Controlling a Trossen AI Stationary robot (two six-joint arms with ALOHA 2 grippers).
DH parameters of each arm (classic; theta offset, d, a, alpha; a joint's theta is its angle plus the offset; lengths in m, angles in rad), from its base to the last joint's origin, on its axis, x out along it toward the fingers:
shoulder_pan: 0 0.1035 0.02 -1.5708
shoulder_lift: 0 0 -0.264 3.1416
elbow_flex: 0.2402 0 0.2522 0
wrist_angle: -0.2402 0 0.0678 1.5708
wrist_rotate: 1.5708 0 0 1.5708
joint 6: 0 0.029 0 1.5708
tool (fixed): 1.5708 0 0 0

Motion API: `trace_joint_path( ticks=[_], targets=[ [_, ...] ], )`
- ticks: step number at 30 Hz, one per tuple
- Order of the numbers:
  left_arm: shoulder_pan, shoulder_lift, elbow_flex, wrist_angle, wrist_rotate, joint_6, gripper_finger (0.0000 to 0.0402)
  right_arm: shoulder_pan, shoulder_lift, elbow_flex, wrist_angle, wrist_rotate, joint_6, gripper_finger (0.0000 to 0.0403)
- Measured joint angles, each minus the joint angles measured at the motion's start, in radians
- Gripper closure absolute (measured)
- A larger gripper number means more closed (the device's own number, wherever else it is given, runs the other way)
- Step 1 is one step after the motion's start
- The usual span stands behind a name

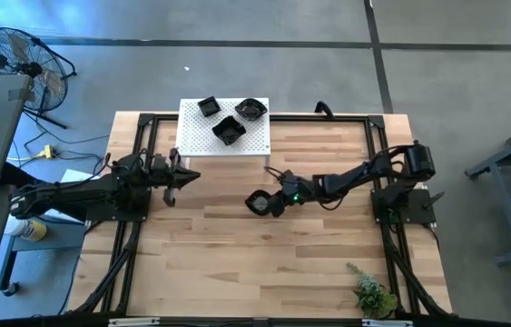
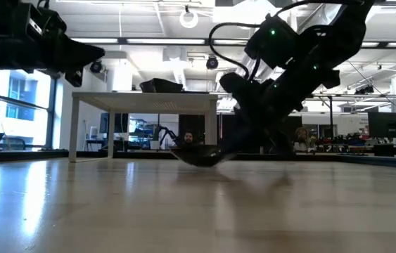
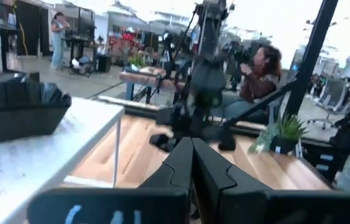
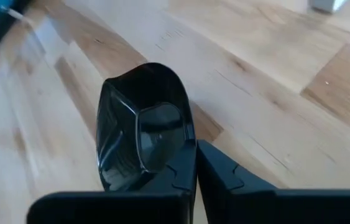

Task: Pick & Place Mini shaped plates
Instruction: Stack the black leaf-shaped plate on top of the black leaf-shaped plates on the shelf

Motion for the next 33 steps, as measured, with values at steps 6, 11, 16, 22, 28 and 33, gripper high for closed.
trace_joint_path(
  ticks=[6,11,16,22,28,33],
  targets=[
    [0.055,-0.044,-0.002,-0.005,0.023,0.024,0.0401,0.0,-0.102,0.0,0.0,-0.018,-0.02,0.04],
    [0.1,-0.11,-0.003,-0.035,0.023,0.035,0.0401,-0.027,-0.257,0.0,0.0,-0.046,-0.043,0.0393],
    [0.138,-0.188,-0.004,-0.119,0.013,0.055,0.0401,-0.132,-0.4,0.053,-0.083,-0.091,-0.124,0.0392],
    [0.142,-0.298,-0.006,-0.198,-0.013,0.074,0.0401,-0.302,-0.411,0.33,-0.429,-0.14,-0.333,0.0391],
    [0.142,-0.358,-0.01,-0.25,-0.029,0.079,0.0401,-0.497,-0.302,0.589,-0.636,-0.237,-0.444,0.0391],
    [0.142,-0.359,-0.01,-0.293,-0.038,0.072,0.0401,-0.592,-0.144,0.74,-0.692,-0.333,-0.487,0.0391]
  ],
)
